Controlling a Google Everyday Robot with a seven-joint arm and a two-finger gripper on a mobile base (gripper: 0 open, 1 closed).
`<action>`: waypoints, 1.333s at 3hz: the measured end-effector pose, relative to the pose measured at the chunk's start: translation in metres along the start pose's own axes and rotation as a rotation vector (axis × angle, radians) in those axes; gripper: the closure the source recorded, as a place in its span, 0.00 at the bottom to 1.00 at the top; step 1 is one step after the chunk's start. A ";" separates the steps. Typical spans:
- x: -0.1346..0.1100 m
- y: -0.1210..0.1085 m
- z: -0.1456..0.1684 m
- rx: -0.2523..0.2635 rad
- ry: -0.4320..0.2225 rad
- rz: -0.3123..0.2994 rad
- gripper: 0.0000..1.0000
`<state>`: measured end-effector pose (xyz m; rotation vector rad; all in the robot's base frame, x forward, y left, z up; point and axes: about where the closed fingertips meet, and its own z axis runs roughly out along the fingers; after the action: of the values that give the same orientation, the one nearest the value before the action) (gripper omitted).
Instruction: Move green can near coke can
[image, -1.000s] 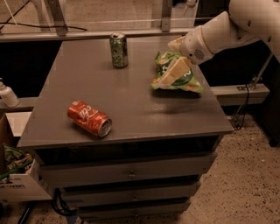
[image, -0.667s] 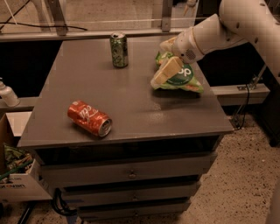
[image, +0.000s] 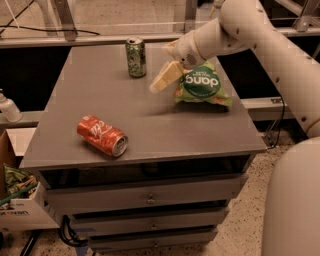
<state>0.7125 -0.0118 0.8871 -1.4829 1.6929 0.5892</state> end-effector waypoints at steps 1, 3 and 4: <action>-0.013 -0.021 0.023 0.040 -0.033 -0.025 0.00; -0.024 -0.065 0.066 0.151 -0.078 -0.042 0.00; -0.026 -0.087 0.081 0.200 -0.114 -0.005 0.00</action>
Offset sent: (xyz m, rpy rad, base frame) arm 0.0900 0.0546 0.0000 0.0576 -0.1945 -0.1056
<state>0.8170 0.0483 0.8742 -1.2879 1.6093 0.4773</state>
